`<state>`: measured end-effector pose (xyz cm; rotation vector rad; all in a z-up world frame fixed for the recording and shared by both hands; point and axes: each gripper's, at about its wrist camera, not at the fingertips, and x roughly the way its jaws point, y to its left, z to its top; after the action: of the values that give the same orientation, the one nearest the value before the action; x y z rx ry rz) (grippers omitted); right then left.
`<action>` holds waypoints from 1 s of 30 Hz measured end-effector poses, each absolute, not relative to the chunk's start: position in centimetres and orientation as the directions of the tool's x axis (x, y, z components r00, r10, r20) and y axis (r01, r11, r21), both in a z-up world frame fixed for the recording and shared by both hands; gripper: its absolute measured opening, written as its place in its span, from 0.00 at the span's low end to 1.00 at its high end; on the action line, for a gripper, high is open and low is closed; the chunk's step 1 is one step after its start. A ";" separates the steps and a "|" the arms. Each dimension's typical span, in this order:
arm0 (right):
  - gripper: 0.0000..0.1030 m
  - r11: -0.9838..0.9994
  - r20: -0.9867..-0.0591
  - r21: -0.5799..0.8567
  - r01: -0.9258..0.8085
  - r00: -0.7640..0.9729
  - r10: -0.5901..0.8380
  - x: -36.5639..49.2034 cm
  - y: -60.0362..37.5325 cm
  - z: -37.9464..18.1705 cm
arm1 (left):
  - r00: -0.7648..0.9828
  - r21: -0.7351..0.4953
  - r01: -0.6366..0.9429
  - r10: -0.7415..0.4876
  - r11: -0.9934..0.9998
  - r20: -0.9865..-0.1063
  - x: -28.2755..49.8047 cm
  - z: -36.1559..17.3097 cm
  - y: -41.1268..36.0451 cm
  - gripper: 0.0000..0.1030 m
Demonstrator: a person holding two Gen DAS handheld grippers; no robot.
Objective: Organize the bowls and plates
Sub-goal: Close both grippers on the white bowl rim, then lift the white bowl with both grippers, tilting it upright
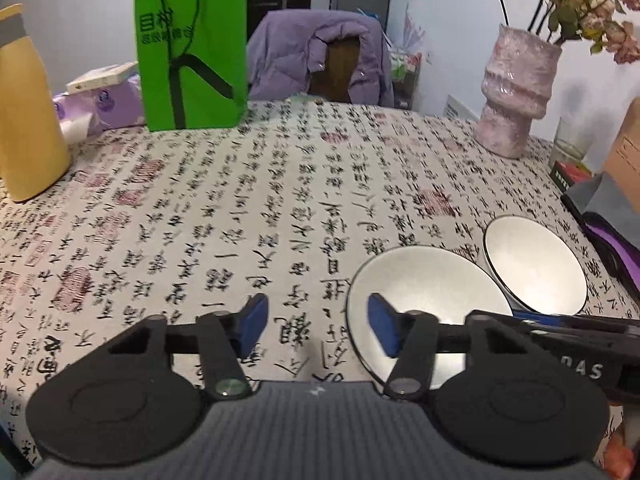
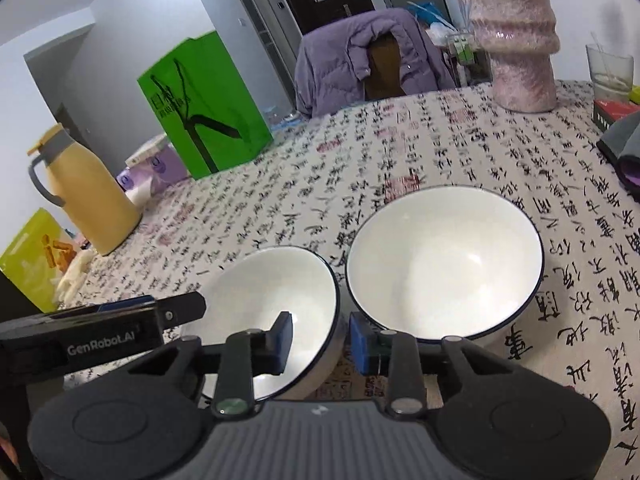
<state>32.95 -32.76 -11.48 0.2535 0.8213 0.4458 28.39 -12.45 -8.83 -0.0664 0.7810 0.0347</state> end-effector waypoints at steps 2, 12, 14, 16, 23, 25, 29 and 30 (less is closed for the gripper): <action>0.26 0.881 -0.654 0.382 -0.279 0.592 0.471 33.1 -32.6 -11.8 | 0.701 -0.044 -0.048 0.002 0.998 -0.714 28.7 -9.1 -12.8 0.45; 0.22 0.895 -0.654 0.340 -0.290 0.611 0.446 33.0 -32.0 -11.9 | 0.649 -0.058 -0.060 -0.006 0.997 -0.761 30.1 -10.5 -12.9 0.30; 0.22 0.900 -0.655 0.323 -0.293 0.617 0.436 32.8 -31.8 -12.0 | 0.649 -0.058 -0.053 -0.010 0.997 -0.761 30.2 -10.5 -12.9 0.26; 0.22 0.905 -0.657 0.304 -0.297 0.622 0.425 32.6 -31.5 -12.0 | 0.650 -0.055 -0.045 -0.013 0.997 -0.760 30.2 -10.6 -13.1 0.23; 0.22 0.924 -0.658 0.224 -0.309 0.651 0.377 32.3 -30.3 -12.1 | 0.645 -0.061 -0.031 -0.027 0.998 -0.764 30.3 -10.9 -13.5 0.14; 0.22 0.927 -0.657 0.206 -0.312 0.659 0.368 32.3 -30.0 -12.2 | 0.645 -0.059 -0.030 -0.026 0.998 -0.764 30.3 -10.9 -13.6 0.13; 0.22 0.929 -0.652 0.187 -0.318 0.668 0.360 32.2 -29.7 -12.3 | 0.647 -0.046 -0.030 -0.015 0.998 -0.762 30.3 -11.1 -13.8 0.12; 0.22 0.929 -0.650 0.186 -0.320 0.669 0.360 32.2 -29.7 -12.3 | 0.647 -0.043 -0.031 -0.013 0.999 -0.763 30.3 -11.1 -13.9 0.12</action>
<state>32.19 -29.70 -12.31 0.0579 0.7447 0.3833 30.27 -13.90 -11.14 -0.0540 0.8679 0.0103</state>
